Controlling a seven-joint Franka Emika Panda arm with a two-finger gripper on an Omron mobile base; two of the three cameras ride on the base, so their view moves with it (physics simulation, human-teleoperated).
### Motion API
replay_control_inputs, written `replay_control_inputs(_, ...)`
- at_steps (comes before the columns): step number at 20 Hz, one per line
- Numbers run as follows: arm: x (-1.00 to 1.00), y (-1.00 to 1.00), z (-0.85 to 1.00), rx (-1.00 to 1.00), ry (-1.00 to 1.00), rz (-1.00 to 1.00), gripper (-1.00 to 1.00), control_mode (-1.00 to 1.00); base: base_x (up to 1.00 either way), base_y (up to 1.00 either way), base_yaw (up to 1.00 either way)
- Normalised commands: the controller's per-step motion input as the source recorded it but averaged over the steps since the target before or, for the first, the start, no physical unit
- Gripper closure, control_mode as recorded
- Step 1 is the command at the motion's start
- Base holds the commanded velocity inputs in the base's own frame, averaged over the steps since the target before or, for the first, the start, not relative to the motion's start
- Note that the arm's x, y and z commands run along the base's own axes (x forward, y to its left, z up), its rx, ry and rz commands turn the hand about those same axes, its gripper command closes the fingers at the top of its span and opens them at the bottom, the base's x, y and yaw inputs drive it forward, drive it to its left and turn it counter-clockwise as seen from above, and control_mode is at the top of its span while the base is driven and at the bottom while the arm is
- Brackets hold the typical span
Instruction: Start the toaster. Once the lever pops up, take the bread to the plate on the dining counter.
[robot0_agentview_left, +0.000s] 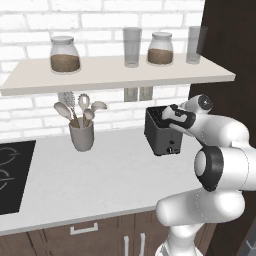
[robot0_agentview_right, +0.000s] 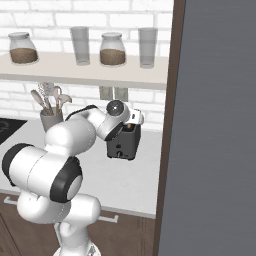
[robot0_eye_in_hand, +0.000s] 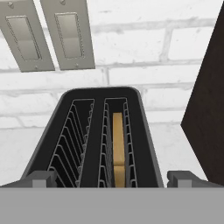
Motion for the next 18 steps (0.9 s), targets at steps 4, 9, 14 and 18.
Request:
replay_control_inputs(4,0.00,0.00,0.00,0.00,0.00,0.00,-1.00,-1.00,0.00,0.00,0.00)
replay_control_inputs(9,0.00,0.00,0.00,0.00,0.00,0.00,-1.00,-1.00,0.00,0.00,0.00)
replay_control_inputs(14,0.00,0.00,0.00,0.00,0.00,0.00,-1.00,-1.00,0.00,0.00,0.00)
replay_control_inputs(18,0.00,0.00,0.00,0.00,0.00,0.00,-1.00,-1.00,0.00,0.00,0.00)
